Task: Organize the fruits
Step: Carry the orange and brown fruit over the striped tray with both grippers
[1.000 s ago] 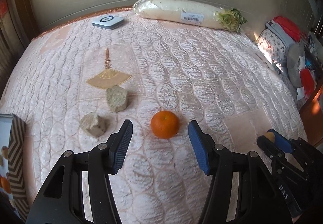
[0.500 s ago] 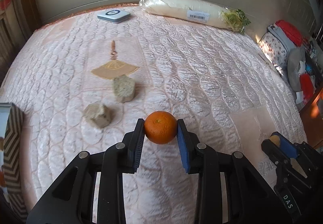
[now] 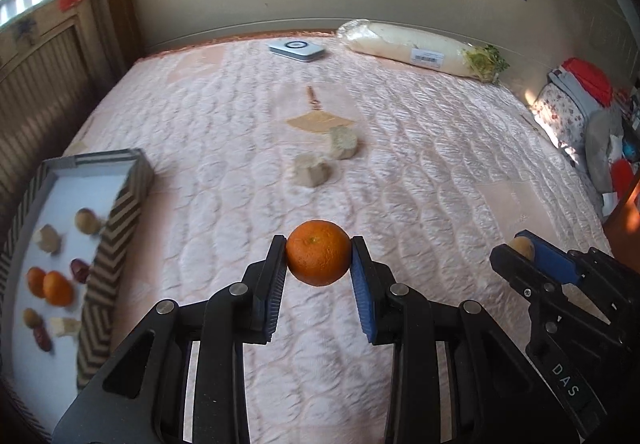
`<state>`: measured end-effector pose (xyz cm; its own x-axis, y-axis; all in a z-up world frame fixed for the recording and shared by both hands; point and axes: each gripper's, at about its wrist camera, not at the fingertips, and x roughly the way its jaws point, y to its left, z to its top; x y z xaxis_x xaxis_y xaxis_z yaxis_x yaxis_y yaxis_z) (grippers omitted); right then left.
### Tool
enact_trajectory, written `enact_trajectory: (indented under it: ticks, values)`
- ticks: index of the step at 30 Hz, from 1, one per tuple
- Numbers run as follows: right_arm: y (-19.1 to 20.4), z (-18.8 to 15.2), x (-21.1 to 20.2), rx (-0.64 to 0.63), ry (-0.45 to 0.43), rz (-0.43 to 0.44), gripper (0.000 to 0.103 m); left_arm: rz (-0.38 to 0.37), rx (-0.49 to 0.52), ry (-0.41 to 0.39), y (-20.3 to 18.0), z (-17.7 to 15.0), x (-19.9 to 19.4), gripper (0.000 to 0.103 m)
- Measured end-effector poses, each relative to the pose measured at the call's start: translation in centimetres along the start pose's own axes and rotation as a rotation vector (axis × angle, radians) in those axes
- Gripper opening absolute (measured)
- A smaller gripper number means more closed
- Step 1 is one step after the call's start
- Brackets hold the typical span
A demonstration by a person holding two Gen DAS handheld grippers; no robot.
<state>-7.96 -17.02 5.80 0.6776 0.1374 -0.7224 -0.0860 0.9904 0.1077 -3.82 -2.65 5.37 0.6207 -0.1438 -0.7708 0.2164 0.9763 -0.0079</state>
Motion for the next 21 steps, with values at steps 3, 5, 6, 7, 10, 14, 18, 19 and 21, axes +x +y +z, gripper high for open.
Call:
enact_trajectory:
  ticks: [3,5,6,7,10,14,18,19,21]
  values:
    - [1.9,0.1,0.1,-0.03,0.003,0.025,0.024,0.031,-0.011,-0.012,1.4,-0.7,-1.0,0.031]
    - [3.2,0.1,0.4,-0.053,0.006,0.039,0.024,0.053,-0.02,-0.021,2.3,-1.1,-1.6,0.031]
    - [3.7,0.1,0.5,-0.061,0.006,0.047,0.024,0.064,-0.027,-0.024,2.8,-1.3,-1.9,0.031]
    - [4.4,0.2,0.6,-0.071,0.007,0.061,0.024,0.072,-0.034,-0.025,3.4,-1.5,-2.1,0.031]
    - [6.3,0.3,0.7,-0.102,0.007,0.09,0.024,0.09,-0.057,-0.029,4.9,-2.0,-2.8,0.031]
    - [8.5,0.4,0.9,-0.138,0.008,0.119,0.024,0.124,-0.082,-0.044,6.6,-2.6,-3.6,0.031]
    - [10.5,0.4,1.2,-0.171,0.012,0.146,0.024,0.149,-0.103,-0.053,8.1,-2.8,-4.3,0.031]
    - [11.0,0.4,1.3,-0.179,0.014,0.156,0.024,0.159,-0.107,-0.057,8.5,-2.9,-4.5,0.031]
    - [11.8,0.4,1.4,-0.192,0.016,0.166,0.024,0.169,-0.115,-0.062,9.2,-3.0,-4.8,0.031]
